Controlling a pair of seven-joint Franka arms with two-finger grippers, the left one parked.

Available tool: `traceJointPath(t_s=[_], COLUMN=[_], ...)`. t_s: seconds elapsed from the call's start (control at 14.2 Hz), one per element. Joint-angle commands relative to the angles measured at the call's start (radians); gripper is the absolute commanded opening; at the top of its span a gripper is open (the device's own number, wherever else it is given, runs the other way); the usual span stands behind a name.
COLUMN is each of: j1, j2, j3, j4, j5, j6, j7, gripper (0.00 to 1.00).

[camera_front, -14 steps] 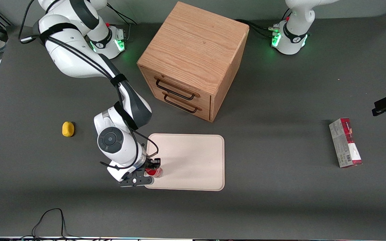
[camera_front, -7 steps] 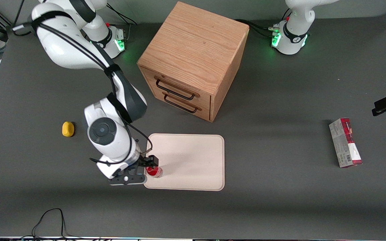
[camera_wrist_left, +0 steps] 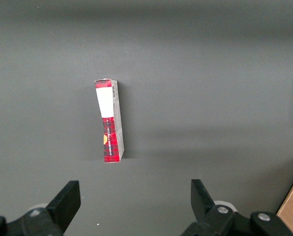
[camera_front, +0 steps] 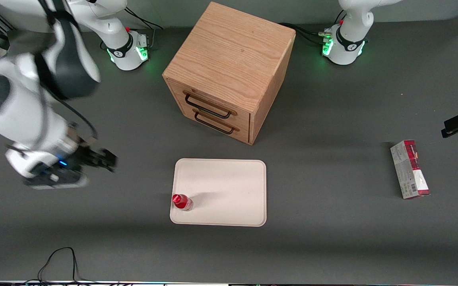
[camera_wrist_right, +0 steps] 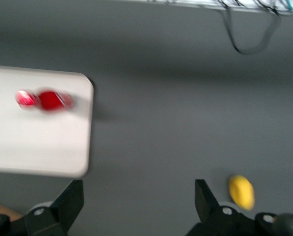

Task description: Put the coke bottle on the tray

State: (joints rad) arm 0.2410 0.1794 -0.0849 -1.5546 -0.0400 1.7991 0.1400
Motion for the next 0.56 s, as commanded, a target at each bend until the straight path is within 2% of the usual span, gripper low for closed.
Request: traceJointPath(t_s=[0.0, 0.14, 0.49], j1=[0.018, 0.037, 0.037], j2=[-0.225, -0.29, -0.319], j3=[-0.099, -0.142, -0.147], j4=[-0.226, -0.268, -0.277], j5=[0.045, 0.045, 0.043], j6=[-0.053, -0.073, -0.073], j7=[-0.074, -0.085, -0.077], gripper=[1.0, 1.0, 1.0])
